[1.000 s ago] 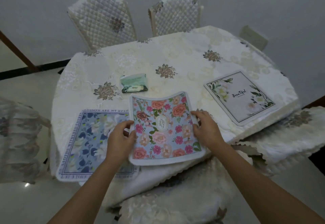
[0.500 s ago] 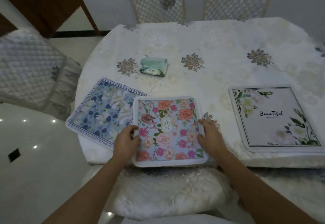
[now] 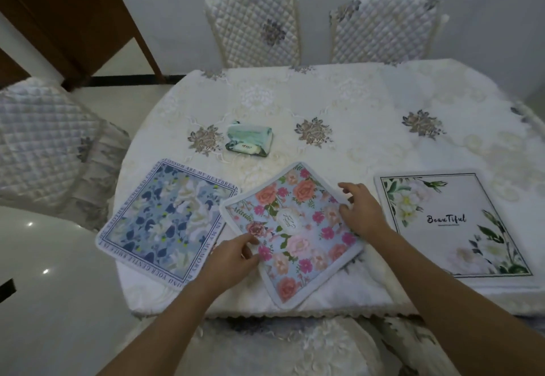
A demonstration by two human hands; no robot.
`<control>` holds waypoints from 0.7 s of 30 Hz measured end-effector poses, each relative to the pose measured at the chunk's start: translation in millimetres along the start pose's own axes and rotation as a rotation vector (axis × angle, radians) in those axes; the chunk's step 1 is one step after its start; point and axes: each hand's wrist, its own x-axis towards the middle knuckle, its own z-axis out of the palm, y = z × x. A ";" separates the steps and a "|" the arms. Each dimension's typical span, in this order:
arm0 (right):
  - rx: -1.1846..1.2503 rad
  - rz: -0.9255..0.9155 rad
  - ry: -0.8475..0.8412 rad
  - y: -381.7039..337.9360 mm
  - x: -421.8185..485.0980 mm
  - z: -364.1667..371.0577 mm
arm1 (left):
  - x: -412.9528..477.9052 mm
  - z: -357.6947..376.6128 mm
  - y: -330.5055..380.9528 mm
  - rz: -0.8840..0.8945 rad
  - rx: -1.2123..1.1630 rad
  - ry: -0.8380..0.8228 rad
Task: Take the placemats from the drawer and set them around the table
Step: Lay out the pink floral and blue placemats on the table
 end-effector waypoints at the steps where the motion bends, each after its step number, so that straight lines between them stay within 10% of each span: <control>1: 0.009 0.025 0.003 5.0 0.0 -0.7 | 6.7 -3.3 0.3 0.024 0.058 -0.053; 21: 0.225 0.580 0.226 -8.7 -125.0 75.2 | 176.0 -28.5 -5.3 0.320 0.288 0.034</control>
